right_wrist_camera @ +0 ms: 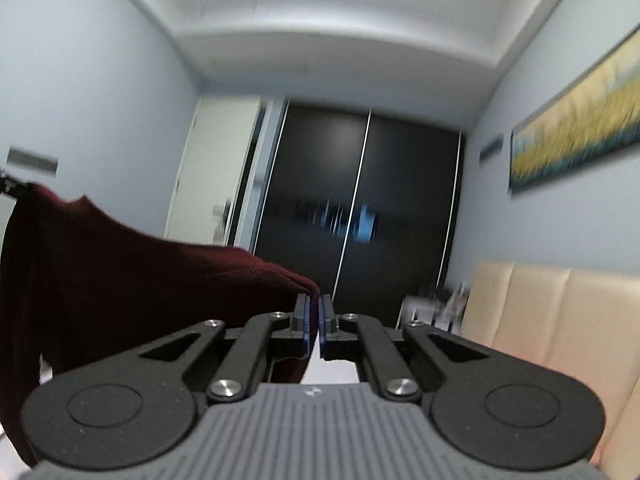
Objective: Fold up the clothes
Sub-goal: 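Lift the maroon sweater high with both grippers to shake it out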
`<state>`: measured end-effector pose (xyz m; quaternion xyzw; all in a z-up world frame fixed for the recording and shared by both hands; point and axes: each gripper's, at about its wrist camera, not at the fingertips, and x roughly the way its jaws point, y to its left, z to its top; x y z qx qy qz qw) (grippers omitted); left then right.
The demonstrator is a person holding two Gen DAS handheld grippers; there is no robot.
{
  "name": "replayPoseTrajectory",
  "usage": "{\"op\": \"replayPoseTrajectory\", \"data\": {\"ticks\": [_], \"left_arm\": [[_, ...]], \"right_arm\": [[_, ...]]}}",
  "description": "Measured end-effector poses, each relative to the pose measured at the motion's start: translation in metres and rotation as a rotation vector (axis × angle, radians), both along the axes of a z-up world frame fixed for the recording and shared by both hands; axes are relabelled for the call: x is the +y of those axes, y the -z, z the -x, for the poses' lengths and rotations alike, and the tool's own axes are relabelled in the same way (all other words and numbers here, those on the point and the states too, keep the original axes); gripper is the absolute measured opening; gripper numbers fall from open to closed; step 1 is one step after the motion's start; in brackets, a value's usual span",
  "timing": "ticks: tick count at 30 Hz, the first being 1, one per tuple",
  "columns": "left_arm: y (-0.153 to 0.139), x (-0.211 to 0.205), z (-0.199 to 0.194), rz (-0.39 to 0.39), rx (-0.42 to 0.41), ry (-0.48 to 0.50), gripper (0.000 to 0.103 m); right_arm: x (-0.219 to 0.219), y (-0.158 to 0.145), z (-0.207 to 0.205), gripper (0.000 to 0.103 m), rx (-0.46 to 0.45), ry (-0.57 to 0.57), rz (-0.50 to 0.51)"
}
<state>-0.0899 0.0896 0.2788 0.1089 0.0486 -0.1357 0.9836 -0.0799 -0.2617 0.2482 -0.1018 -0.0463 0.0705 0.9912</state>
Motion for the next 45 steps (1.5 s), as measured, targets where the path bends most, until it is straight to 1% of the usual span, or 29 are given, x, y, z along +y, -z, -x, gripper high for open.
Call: {"op": "replayPoseTrajectory", "data": {"ticks": [3,6,8,13,17,21,24,26,27,30,32,34,37,38,42,45], "left_arm": [[-0.015,0.002,0.031,0.016,-0.095,0.0,0.0],[-0.03,0.004,0.054,0.054,-0.164,0.016,0.0],[-0.04,0.004,0.069,0.073,-0.203,0.025,0.0],[-0.055,-0.001,0.098,0.083,-0.32,0.041,0.0],[-0.061,-0.009,0.108,0.084,-0.367,0.059,0.0],[-0.057,-0.02,0.097,0.05,-0.335,0.062,0.0],[-0.048,-0.018,0.079,0.036,-0.268,0.048,0.0],[-0.035,-0.016,0.058,0.02,-0.208,0.031,0.0],[-0.029,-0.015,0.047,0.014,-0.176,0.023,0.0],[-0.006,-0.005,0.01,0.004,-0.061,0.012,0.0],[0.015,-0.003,-0.015,-0.018,0.001,-0.011,0.0],[0.039,0.001,-0.038,-0.051,0.065,-0.034,0.0],[0.079,0.006,-0.076,-0.1,0.165,-0.036,0.0],[0.092,0.008,-0.093,-0.104,0.2,-0.039,0.0],[0.136,0.019,-0.151,-0.098,0.309,-0.042,0.0],[0.16,0.022,-0.196,-0.099,0.351,-0.053,0.0]], "right_arm": [[0.006,-0.027,0.027,0.005,-0.112,0.006,0.011],[0.009,-0.046,0.053,0.005,-0.206,0.02,0.002],[0.009,-0.057,0.068,0.005,-0.248,0.025,-0.015],[0.008,-0.077,0.1,0.005,-0.345,0.036,-0.06],[0.004,-0.089,0.124,0.005,-0.435,0.05,-0.093],[0.007,-0.086,0.113,0.005,-0.395,0.05,-0.077],[0.008,-0.083,0.104,0.005,-0.364,0.05,-0.064],[0.009,-0.081,0.098,0.005,-0.341,0.049,-0.056],[0.011,-0.074,0.09,0.005,-0.304,0.048,-0.05],[0.017,-0.049,0.058,0.005,-0.184,0.048,-0.031],[0.022,-0.031,0.035,0.005,-0.105,0.05,-0.016],[0.029,-0.01,0.01,0.005,-0.025,0.048,0.0],[0.042,0.024,-0.029,0.005,0.098,0.041,0.039],[0.047,0.036,-0.042,0.005,0.131,0.041,0.051],[0.064,0.082,-0.102,0.005,0.257,0.05,0.103],[0.07,0.112,-0.149,0.005,0.335,0.068,0.124]]}}
